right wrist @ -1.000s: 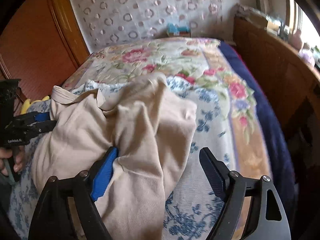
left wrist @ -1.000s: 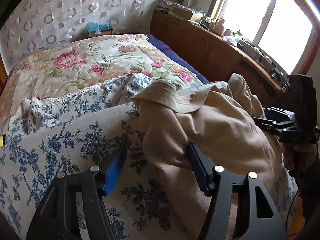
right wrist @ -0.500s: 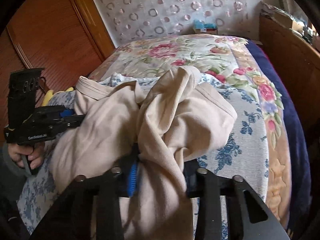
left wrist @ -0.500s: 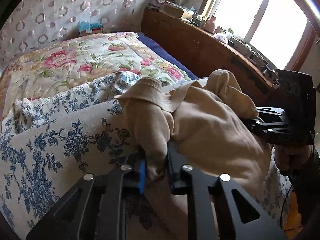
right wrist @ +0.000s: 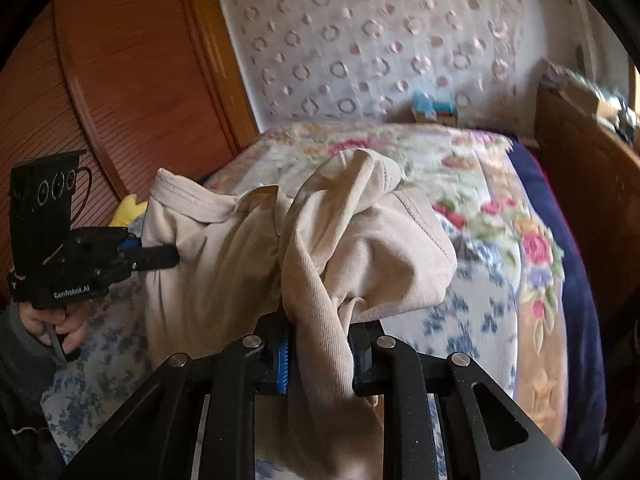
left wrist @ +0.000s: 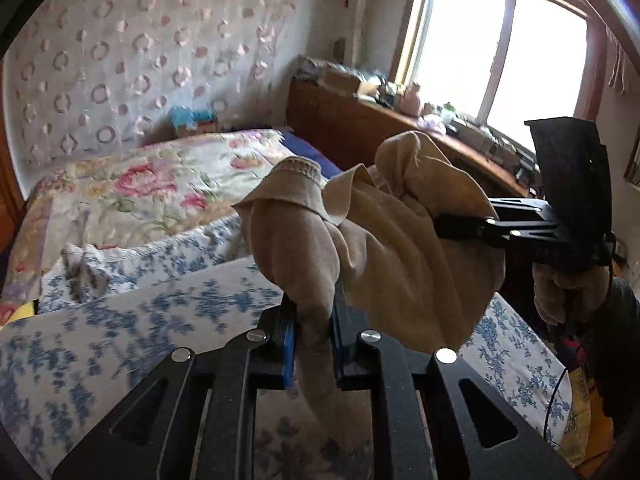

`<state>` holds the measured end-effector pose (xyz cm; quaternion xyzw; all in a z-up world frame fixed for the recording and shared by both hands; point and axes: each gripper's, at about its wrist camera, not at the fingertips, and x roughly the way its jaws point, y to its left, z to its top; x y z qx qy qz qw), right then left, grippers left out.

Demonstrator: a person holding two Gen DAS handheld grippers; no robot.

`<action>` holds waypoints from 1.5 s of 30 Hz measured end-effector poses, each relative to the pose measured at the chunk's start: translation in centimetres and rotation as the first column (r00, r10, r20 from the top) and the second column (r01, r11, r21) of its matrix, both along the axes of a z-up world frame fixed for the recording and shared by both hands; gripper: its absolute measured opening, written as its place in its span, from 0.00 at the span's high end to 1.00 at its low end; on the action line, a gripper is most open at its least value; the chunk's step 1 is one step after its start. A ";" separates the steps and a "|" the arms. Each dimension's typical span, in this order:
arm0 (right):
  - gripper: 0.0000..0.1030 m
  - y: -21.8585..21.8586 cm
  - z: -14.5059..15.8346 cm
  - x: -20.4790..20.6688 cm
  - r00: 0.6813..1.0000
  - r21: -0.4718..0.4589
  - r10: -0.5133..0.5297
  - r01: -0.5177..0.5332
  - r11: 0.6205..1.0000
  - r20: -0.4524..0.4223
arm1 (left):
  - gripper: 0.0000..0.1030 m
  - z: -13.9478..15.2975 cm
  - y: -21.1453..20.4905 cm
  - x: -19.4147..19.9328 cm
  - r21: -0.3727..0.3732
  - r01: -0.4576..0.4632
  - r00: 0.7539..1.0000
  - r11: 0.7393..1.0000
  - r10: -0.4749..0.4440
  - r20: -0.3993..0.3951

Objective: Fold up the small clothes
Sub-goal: 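Carry the shirt with both grippers toward the yellow plush toy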

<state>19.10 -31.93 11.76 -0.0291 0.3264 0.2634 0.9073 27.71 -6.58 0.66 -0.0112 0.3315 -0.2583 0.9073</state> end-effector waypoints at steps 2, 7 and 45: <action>0.79 1.2 0.6 -0.1 0.999 -0.015 0.031 -0.030 0.999 0.026 | 0.86 0.5 1.5 -0.9 -0.013 -0.028 0.999 1.000 0.029 0.018; 0.79 5.6 2.1 0.2 0.986 -0.059 0.144 -0.140 0.988 0.080 | 0.86 1.8 7.0 -3.4 -0.045 -0.133 0.989 0.990 0.136 0.064; 0.51 39.5 -5.6 17.0 0.879 -0.157 0.472 -0.458 0.875 0.064 | 0.79 -9.7 29.5 -11.5 -0.069 -0.715 0.695 0.695 0.698 -0.175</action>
